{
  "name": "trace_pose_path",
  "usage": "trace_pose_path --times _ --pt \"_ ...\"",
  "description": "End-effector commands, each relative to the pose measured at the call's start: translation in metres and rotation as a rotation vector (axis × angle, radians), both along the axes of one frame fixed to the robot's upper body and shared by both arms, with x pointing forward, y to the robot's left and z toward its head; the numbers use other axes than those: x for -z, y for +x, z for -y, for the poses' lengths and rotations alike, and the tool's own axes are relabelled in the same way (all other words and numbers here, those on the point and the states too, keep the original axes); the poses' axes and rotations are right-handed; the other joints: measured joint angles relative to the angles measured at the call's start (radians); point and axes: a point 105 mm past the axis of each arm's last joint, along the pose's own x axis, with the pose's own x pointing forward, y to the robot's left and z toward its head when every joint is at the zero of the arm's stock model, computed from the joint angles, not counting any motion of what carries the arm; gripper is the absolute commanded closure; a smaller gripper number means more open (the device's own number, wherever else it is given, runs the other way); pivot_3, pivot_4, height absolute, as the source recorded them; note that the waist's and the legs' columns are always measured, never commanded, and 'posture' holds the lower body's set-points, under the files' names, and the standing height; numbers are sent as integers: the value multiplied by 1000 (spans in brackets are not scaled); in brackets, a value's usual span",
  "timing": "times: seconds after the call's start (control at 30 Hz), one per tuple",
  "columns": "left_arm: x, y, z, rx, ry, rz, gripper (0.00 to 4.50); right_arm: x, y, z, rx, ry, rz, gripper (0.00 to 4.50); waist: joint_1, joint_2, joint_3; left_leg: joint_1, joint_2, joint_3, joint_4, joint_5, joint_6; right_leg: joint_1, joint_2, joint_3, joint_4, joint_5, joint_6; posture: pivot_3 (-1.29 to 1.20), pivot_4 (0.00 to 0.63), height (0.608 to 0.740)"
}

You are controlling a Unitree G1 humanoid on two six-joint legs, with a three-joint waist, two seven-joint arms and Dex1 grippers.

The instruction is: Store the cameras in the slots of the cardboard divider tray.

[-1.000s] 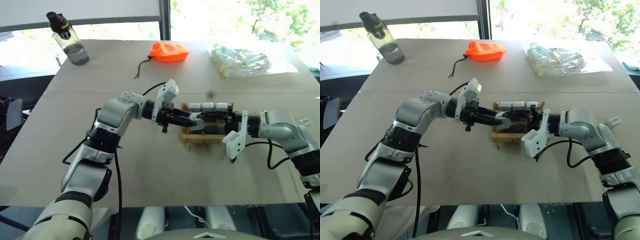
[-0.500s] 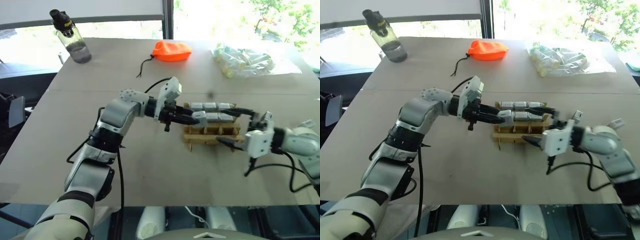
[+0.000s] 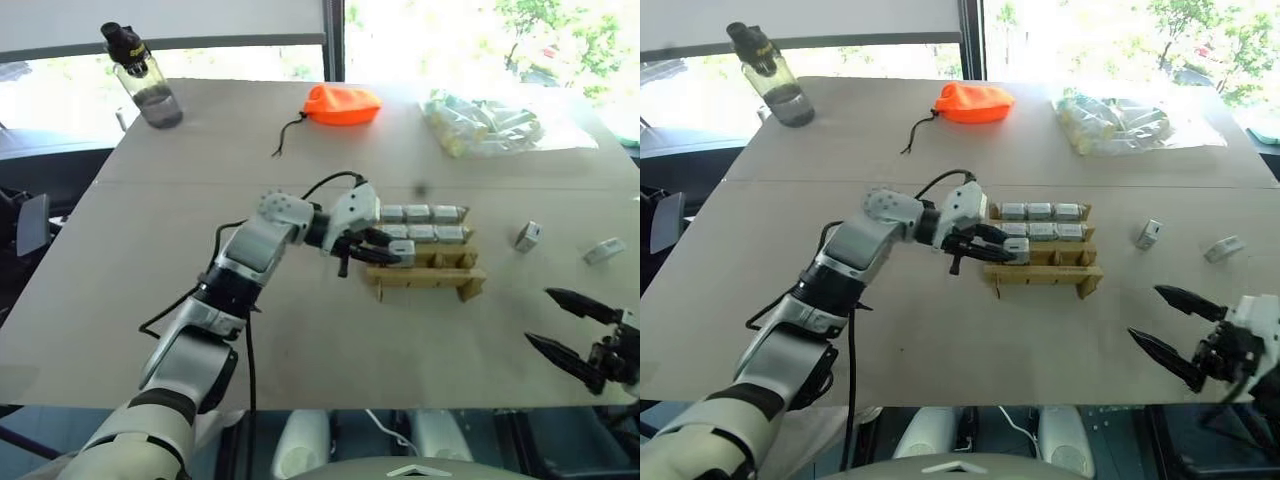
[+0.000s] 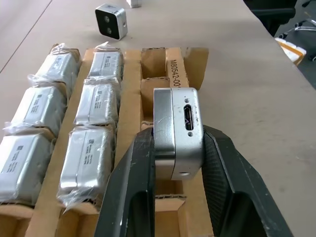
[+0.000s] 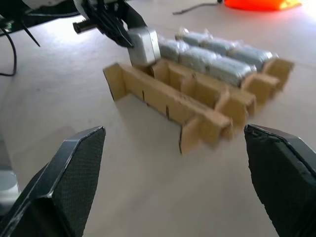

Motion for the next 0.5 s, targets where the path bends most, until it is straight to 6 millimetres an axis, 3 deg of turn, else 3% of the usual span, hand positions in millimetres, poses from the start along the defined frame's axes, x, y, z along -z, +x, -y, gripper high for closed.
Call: trace_pose_path --times 0.03,0.17,0.5 --pt "-9 2 3 1 9 57 3795 -11 -8 12 -4 -29 95 48 0 1 -1 0 0 0 0 0 0 0 0 0 0 0 0 0 150 740" --pt "-5 1 1 -3 46 77 3795 -8 -12 22 -9 -62 68 48 0 1 -1 0 0 -1 0 0 0 0 0 0 1 0 0 0 150 740" --pt "-1 2 -2 -27 84 106 3795 -8 -12 22 -27 -67 53 48 1 1 -1 0 0 -1 0 0 0 0 0 1 1 0 0 0 150 740"
